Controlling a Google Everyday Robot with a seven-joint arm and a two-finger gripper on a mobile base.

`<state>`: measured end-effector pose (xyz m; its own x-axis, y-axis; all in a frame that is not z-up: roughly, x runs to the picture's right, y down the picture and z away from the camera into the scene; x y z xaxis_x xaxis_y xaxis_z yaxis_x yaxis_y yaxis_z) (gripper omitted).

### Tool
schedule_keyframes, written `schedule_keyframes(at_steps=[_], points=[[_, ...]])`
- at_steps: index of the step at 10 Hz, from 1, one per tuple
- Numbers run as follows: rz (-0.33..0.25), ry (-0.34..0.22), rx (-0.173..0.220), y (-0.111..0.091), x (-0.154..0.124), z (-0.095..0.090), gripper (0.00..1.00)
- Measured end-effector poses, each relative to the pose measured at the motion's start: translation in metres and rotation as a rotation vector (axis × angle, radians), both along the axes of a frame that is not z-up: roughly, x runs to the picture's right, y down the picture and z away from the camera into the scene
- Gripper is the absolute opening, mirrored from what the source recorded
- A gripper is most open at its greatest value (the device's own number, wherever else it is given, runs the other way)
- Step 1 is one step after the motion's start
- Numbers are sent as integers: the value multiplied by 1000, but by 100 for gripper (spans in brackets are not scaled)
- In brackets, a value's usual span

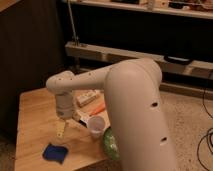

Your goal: Push the eraser across the table

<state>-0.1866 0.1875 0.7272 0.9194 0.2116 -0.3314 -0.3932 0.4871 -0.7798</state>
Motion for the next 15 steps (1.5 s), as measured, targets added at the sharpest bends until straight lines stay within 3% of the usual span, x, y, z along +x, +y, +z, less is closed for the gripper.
schedule_keyframes(at_steps=[2,3,4,7,11,13,15], points=[[-2,64,102,-16,23,4,80],[5,97,134,-25,39,8,80],[24,152,184,-40,69,13,80],[86,239,273,-59,131,12,80],[96,225,301,-61,122,9,80],[138,131,357,-71,121,0,80],[234,27,434,-104,111,10,80]])
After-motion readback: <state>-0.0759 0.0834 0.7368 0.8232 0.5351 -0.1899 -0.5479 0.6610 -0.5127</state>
